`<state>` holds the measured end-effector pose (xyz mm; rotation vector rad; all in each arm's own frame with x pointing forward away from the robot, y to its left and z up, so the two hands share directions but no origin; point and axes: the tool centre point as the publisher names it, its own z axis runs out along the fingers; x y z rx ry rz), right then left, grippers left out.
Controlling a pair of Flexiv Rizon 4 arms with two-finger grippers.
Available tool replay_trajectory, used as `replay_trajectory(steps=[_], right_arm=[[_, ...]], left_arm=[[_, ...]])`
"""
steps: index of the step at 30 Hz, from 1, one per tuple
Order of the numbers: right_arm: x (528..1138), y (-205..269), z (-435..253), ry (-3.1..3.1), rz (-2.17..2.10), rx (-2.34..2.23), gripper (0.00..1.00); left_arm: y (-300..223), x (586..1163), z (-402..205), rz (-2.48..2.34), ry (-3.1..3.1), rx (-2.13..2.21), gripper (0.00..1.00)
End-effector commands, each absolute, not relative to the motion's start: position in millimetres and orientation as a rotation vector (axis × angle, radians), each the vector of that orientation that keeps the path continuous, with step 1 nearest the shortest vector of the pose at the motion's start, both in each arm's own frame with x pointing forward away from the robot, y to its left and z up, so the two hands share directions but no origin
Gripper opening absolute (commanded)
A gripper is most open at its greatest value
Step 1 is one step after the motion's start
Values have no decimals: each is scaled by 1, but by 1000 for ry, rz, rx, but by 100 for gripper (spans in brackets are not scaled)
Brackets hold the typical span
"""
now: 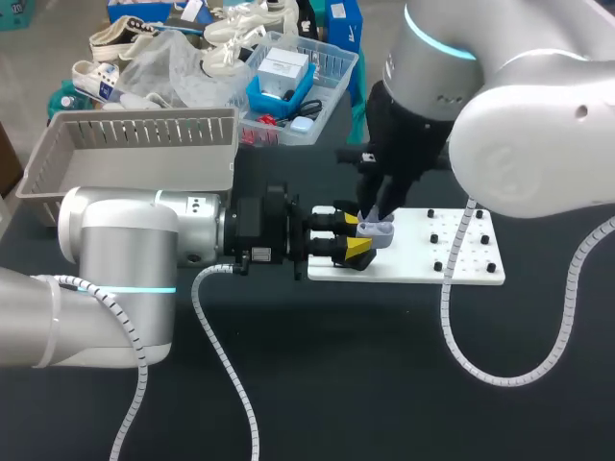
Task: Pick up each earbud case from the left stands, insert the matching earbuds, close the lid, and place the case in the box.
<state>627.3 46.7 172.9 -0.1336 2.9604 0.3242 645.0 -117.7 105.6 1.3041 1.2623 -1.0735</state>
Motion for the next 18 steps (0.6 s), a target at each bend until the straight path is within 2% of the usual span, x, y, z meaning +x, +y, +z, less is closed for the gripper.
replay_trajectory(steps=[1,18], right_arm=[[628,46,167,2946,317,-118,0],[636,47,157,2943,316,-92,0]], left_arm=[[-118,645,105,-1071,1262,1302,0],[-118,645,105,-1071,1262,1302,0]])
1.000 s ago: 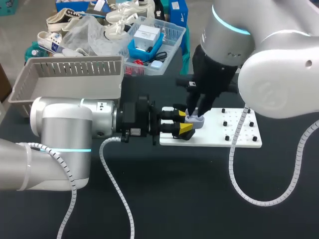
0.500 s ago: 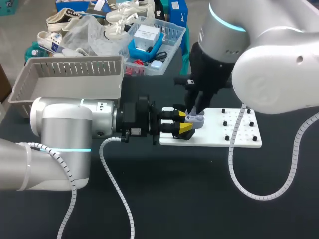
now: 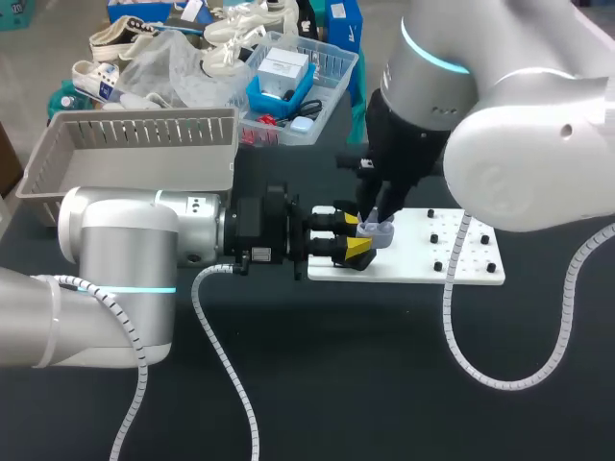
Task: Pick up each earbud case from the left stands, insert the matching earbuds, close the lid, and place the case in the box.
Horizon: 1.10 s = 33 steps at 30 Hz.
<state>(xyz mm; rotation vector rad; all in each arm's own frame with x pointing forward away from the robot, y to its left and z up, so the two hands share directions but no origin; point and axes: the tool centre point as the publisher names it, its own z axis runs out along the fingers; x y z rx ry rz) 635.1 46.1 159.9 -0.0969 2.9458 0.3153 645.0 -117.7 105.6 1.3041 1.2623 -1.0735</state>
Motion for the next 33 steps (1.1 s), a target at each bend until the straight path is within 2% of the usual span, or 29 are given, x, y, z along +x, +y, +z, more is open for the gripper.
replay_trajectory(steps=[1,33], right_arm=[[636,47,157,2944,316,-93,0],[636,49,147,2960,294,-93,0]], left_arm=[[-118,645,105,-1071,1262,1302,0],[-118,645,105,-1071,1262,1302,0]])
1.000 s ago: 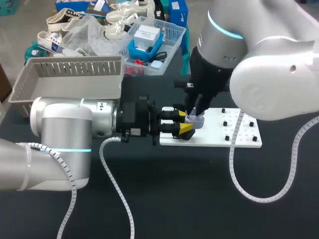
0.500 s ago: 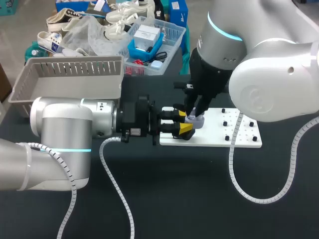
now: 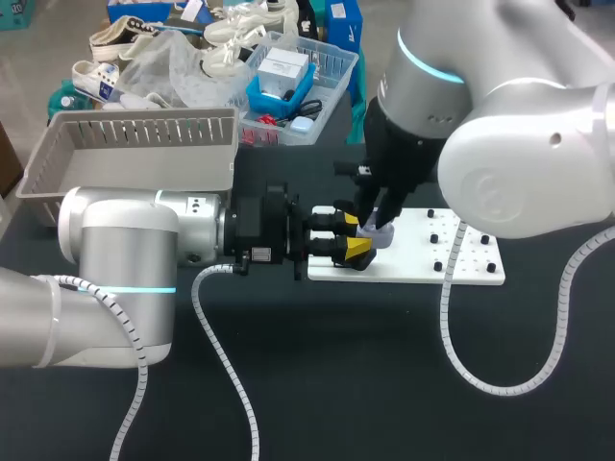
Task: Pick up each earbud case from the left stands, insert the matching earbuds, close the lid, and place the case in the box.
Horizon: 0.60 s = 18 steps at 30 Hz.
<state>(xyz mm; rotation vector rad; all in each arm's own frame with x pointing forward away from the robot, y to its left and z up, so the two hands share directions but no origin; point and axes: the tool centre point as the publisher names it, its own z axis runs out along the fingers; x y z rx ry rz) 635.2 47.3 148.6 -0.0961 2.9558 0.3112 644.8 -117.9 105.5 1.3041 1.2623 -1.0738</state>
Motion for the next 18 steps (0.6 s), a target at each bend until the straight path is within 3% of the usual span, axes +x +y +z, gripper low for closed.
replay_trajectory(steps=[1,3,6,8,12,18], right_arm=[[636,49,146,2962,291,-93,2],[636,49,146,2964,287,-94,15],[636,49,147,2965,287,-97,20],[634,50,148,2972,307,-99,30],[633,51,150,2967,295,-102,38],[628,49,159,2954,301,-101,40]], left_arm=[[-118,645,105,-1071,1262,1302,0],[-118,645,105,-1071,1262,1302,0],[-118,645,105,-1071,1262,1302,0],[-118,645,105,-1071,1262,1302,0],[-118,645,105,-1071,1262,1302,0],[-118,645,105,-1071,1262,1302,0]])
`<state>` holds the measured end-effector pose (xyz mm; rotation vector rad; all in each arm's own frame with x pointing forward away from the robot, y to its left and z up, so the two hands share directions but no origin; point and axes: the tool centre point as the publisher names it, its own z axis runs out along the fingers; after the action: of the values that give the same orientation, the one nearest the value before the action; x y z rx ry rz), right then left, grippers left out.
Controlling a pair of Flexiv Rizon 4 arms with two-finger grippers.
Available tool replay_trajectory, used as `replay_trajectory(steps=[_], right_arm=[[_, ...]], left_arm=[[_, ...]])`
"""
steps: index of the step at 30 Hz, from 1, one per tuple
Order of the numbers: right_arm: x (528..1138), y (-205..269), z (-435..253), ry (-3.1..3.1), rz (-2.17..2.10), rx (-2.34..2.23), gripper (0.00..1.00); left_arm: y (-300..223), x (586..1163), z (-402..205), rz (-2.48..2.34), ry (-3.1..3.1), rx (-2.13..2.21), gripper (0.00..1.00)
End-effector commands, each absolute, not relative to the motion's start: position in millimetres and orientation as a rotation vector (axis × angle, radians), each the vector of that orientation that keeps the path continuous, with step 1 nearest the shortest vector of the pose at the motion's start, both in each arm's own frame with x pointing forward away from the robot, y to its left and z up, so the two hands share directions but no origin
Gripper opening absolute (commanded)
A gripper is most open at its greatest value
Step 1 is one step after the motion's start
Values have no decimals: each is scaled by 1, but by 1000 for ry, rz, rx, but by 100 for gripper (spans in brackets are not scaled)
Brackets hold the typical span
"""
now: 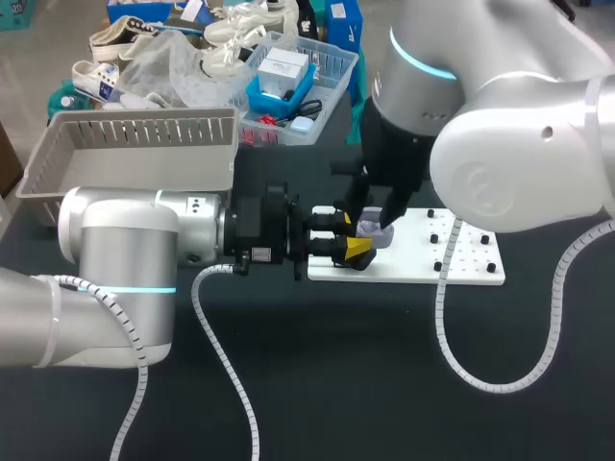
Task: Pick up each earbud case from the left stands, insert the matching earbuds, close the lid, and place the case in the box.
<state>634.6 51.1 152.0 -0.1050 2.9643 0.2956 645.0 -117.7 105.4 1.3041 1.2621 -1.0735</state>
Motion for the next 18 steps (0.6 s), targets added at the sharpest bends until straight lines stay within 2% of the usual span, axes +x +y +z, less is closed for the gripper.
replay_trajectory(steps=[1,5,10,13,14,18], right_arm=[[627,48,161,2948,303,-100,40],[633,41,166,2914,252,2,43],[647,29,162,2876,239,176,63],[654,23,160,2855,232,251,85],[656,21,160,2850,232,271,90],[663,15,157,2835,221,344,95]], left_arm=[[-118,645,105,-1071,1262,1302,0],[-118,645,105,-1071,1262,1302,0],[-118,645,105,-1071,1262,1302,0],[-118,645,105,-1071,1262,1302,0],[-118,645,105,-1071,1262,1302,0],[-118,645,105,-1071,1262,1302,0]])
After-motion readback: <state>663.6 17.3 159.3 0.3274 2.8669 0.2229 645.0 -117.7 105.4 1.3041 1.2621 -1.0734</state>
